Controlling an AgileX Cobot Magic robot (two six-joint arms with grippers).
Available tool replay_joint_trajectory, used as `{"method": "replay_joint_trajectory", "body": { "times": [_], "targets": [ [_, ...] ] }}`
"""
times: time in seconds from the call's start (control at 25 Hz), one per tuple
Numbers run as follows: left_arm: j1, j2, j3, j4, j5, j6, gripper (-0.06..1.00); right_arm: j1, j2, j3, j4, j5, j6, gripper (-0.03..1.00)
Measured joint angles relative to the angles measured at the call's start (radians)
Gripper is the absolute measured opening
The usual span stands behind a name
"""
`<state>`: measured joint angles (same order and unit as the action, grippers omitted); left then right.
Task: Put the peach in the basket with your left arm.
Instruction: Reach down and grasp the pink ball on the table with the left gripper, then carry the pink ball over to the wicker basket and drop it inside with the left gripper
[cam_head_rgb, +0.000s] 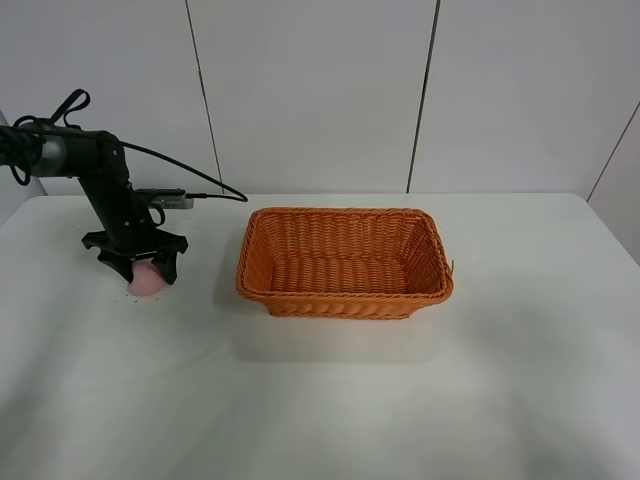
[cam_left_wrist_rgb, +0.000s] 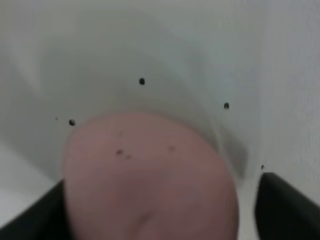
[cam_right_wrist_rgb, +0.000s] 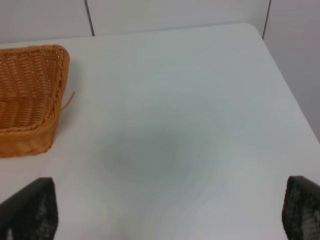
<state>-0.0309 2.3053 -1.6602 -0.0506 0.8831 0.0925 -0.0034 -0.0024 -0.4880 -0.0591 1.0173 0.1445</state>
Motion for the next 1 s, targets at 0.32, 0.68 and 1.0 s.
{"method": "replay_joint_trajectory", "body": {
  "times": [0.32,0.68,1.0],
  "targets": [
    [0.0,-0.012,-0.066,0.059,0.096,-0.054,0.13,0.0,0.0,0.0,0.0,0.0,0.0,0.69],
    [0.0,-0.143,-0.27,0.056,0.284,-0.072,0.12,0.0,0.0,0.0,0.0,0.0,0.0,0.69],
    [-0.032,-0.169,-0.348,-0.018,0.286,-0.074,0.12,0.0,0.0,0.0,0.0,0.0,0.0,0.69]
  ]
}}
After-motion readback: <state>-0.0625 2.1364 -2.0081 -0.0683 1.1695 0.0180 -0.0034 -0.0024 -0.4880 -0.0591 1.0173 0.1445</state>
